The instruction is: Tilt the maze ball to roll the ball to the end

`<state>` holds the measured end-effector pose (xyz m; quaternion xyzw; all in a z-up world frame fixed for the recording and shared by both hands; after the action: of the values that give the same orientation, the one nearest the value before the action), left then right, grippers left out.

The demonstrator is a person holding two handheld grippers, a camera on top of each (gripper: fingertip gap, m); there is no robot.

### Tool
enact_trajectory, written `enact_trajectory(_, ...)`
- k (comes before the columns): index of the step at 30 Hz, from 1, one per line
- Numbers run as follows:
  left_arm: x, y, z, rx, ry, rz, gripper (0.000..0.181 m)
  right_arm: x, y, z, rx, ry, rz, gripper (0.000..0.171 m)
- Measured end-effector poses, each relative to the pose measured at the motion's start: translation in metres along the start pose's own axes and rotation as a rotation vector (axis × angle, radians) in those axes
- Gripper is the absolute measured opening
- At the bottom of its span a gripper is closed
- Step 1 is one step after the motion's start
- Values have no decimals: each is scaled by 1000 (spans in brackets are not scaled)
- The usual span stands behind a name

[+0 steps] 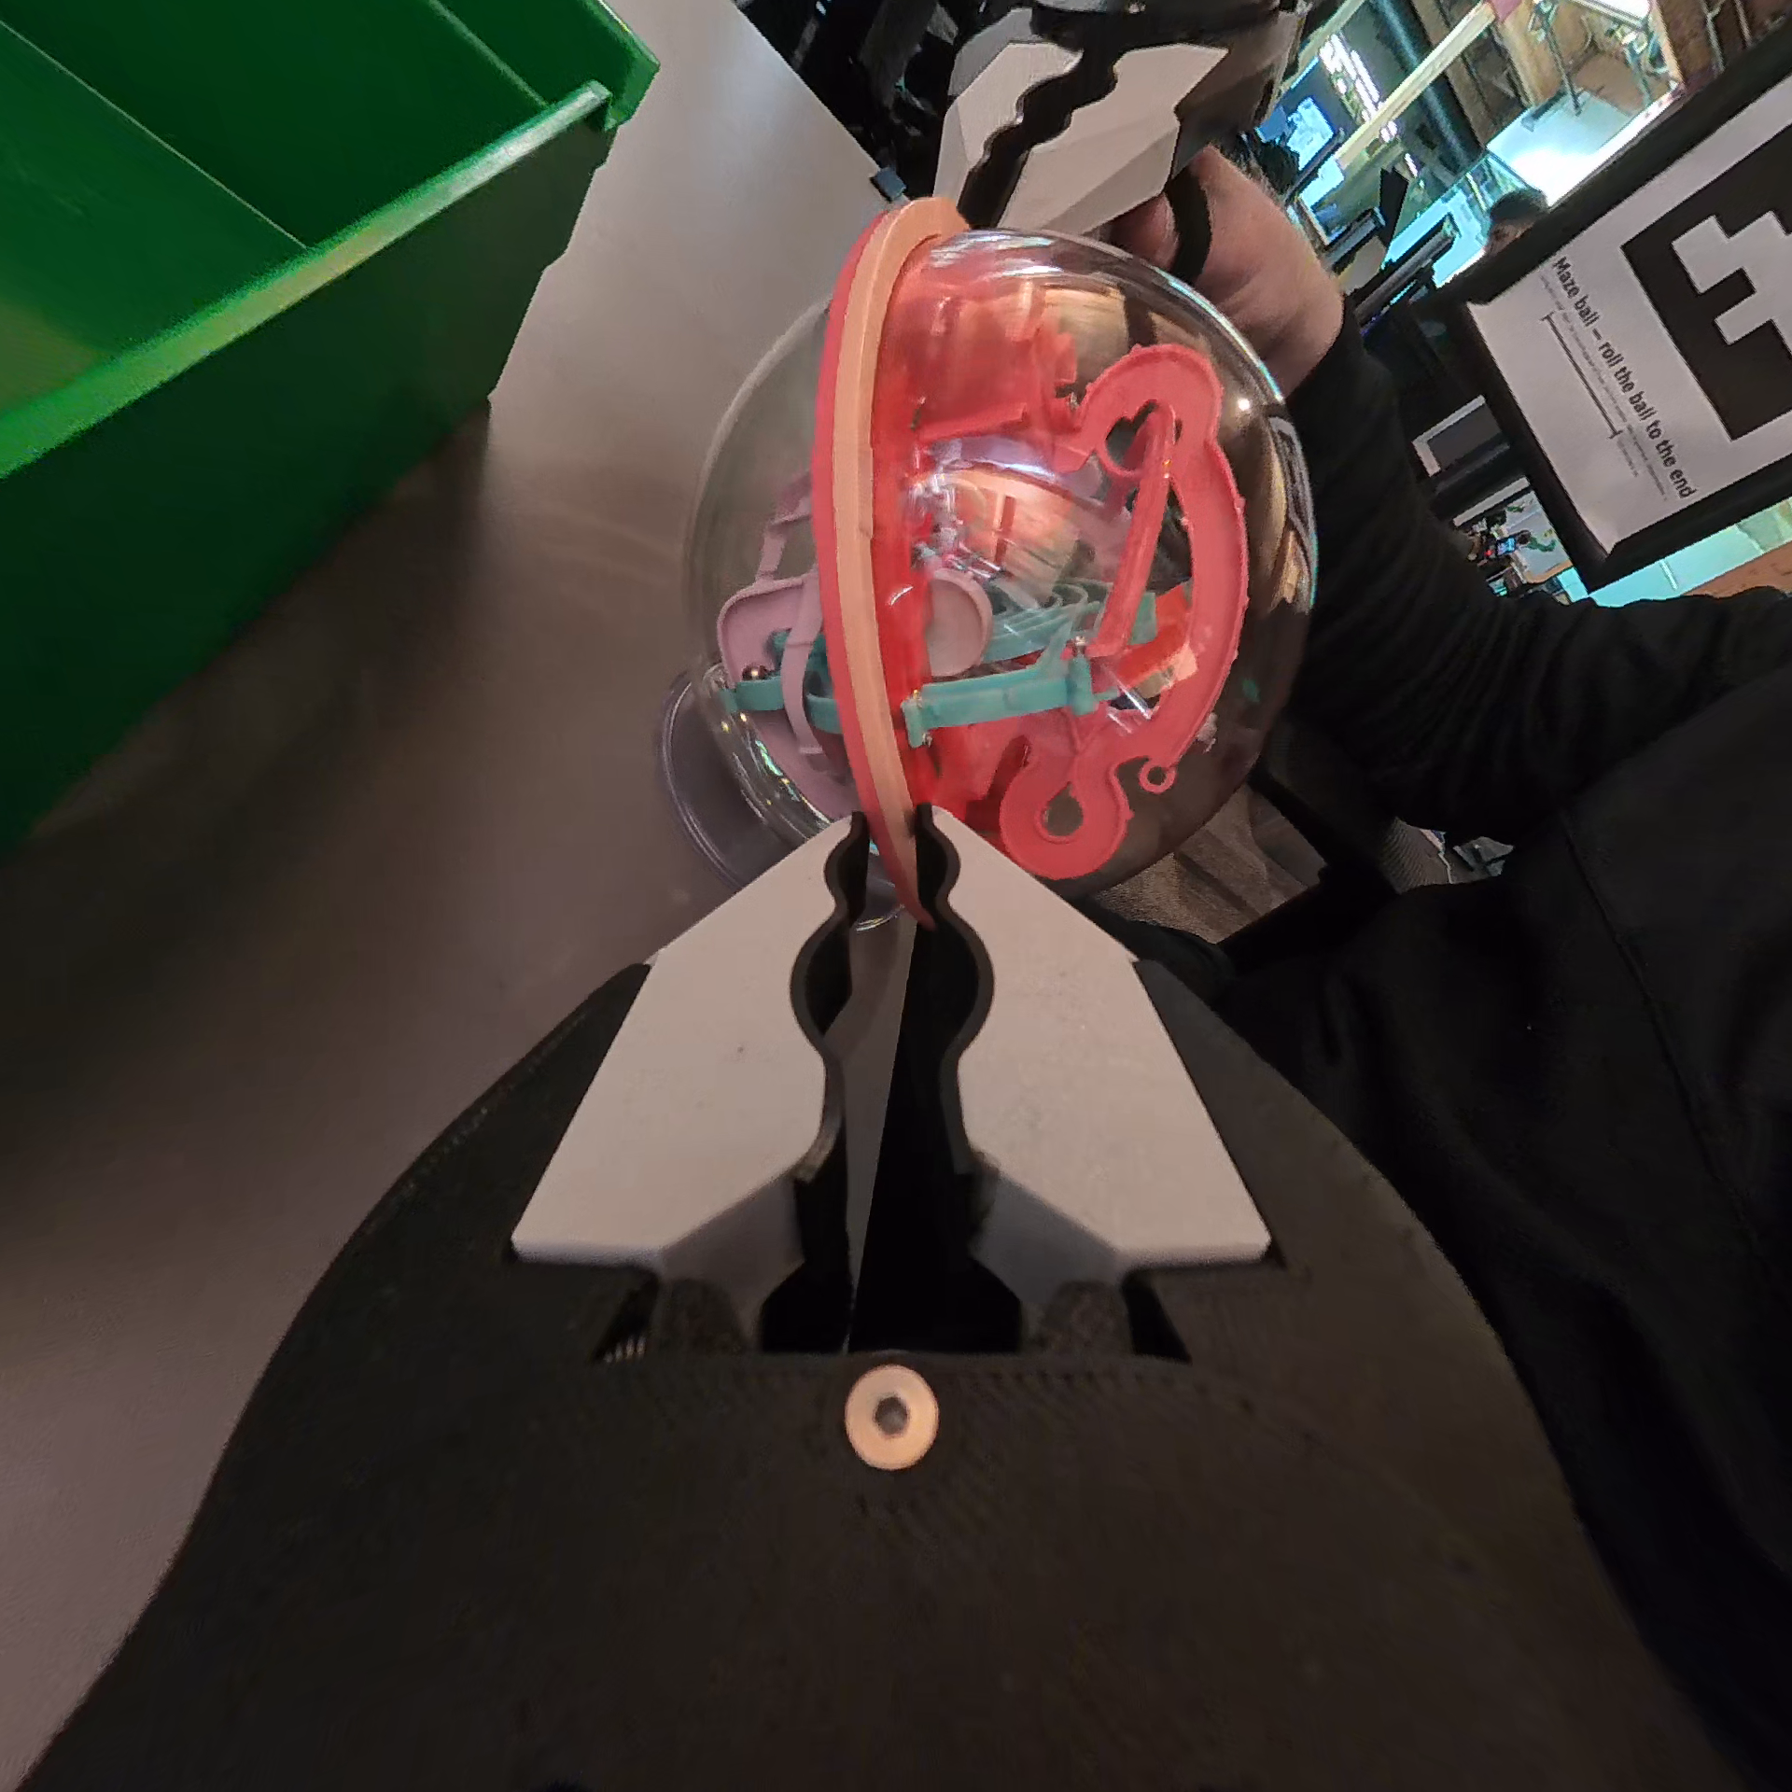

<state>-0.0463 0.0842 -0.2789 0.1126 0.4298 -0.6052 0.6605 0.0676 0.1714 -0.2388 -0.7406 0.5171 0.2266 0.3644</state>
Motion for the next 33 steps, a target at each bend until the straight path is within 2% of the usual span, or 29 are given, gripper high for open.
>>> enact_trajectory(33, -9, 2, -8, -8, -36, 19, 8, 16, -1, 27, 60, 38, -10, 5)
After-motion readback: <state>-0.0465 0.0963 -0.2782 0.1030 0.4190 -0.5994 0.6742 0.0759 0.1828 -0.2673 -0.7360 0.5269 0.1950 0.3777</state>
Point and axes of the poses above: each gripper's, where its closed fingertips meet, y out along the fingers, x out of its underside, z = x × y across the jaws, the point moved 1 cm from there along -y, back along the fingers, and after that the axes turned 1 degree about y, right-handed, at the moved point
